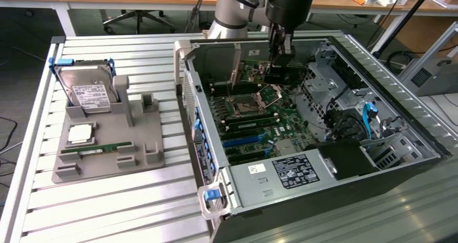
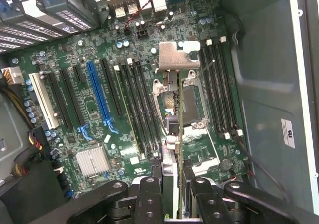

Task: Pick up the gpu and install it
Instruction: 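Insert the gpu into the slot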

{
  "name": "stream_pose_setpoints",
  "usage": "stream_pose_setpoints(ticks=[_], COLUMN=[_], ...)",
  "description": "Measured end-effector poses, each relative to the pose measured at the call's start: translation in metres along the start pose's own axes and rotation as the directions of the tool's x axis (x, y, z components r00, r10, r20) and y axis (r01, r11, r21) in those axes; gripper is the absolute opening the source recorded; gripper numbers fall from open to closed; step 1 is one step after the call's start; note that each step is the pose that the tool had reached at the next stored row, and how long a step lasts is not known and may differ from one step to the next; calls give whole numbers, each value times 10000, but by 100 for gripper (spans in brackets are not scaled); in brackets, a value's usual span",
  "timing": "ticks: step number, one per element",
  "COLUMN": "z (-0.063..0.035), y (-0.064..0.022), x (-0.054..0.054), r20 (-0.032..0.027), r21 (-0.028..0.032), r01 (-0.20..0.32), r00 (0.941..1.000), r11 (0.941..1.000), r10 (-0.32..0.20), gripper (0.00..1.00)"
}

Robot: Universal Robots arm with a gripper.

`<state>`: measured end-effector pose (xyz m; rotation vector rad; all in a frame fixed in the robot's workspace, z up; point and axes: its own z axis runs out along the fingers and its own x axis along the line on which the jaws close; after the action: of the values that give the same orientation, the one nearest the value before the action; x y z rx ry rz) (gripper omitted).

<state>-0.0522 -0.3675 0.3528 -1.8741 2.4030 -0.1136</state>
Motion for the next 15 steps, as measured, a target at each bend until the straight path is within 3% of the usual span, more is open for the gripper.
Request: stream_pose_setpoints(ticks=[15], z=[6], y=[1], x=[0], r20=[25], r21=[-5], r01=[463], r00=[9989], r11=[9989], r10=[-463], gripper=[27])
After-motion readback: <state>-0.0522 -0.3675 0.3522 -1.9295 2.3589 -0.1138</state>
